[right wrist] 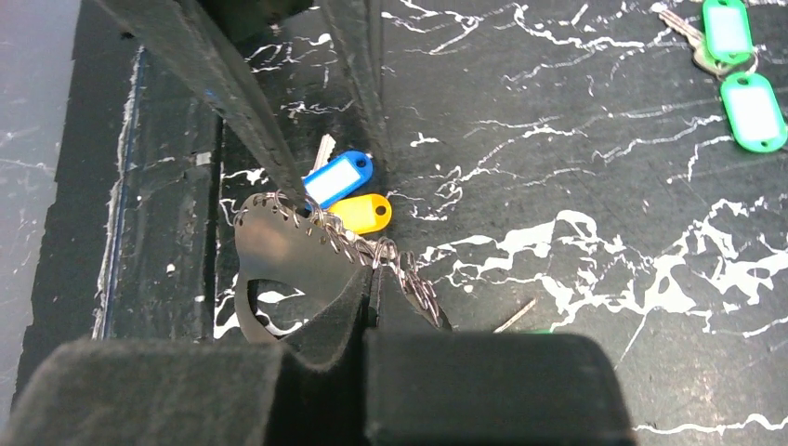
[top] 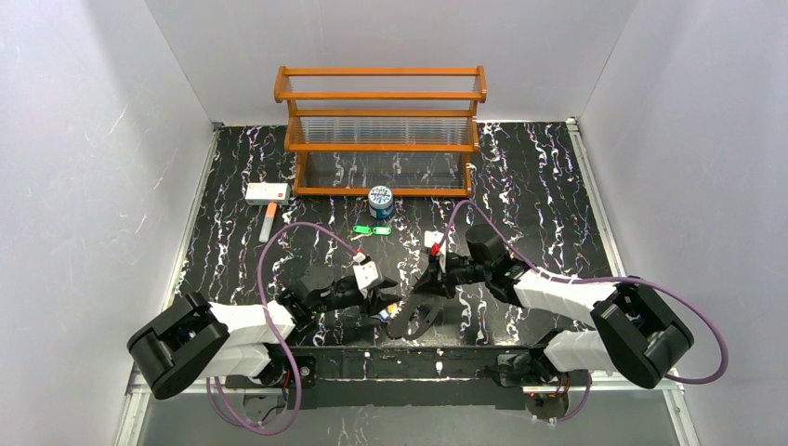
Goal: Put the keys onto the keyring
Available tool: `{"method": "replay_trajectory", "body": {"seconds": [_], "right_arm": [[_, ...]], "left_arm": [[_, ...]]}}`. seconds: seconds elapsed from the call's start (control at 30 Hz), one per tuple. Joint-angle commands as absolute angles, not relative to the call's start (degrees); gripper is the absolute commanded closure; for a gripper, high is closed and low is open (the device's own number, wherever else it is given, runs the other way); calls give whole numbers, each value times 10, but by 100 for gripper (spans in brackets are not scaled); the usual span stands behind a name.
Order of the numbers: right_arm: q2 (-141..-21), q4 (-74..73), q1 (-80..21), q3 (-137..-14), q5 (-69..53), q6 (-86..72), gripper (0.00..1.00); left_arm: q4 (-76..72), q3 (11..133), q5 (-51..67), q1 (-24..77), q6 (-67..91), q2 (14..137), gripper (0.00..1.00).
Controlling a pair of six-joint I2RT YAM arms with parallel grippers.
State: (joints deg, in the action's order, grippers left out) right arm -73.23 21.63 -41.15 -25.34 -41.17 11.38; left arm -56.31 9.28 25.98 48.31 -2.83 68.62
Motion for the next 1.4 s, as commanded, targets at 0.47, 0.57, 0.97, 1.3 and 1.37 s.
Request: {"method": "replay_trajectory", "body": {"seconds": [0.47, 0.57, 0.97, 1.3, 1.37], "right_arm": [[-690, 248, -421, -244, -519, 188, 99], [-691, 241, -422, -248, -522, 192, 99], [-687, 233, -423, -254, -527, 194, 99], [-686, 232, -423, -256, -533, 193, 99], [-683, 233, -423, -256, -530, 192, 99]], "left_arm": [[-600, 93, 271, 510, -124, 699, 76], [-600, 96, 276, 516, -122, 703, 76], [-610, 107, 285, 541, -135, 711, 80], [-612, 115, 273, 548, -140, 718, 84], [-611, 110, 256, 548, -141, 711, 84]]}}
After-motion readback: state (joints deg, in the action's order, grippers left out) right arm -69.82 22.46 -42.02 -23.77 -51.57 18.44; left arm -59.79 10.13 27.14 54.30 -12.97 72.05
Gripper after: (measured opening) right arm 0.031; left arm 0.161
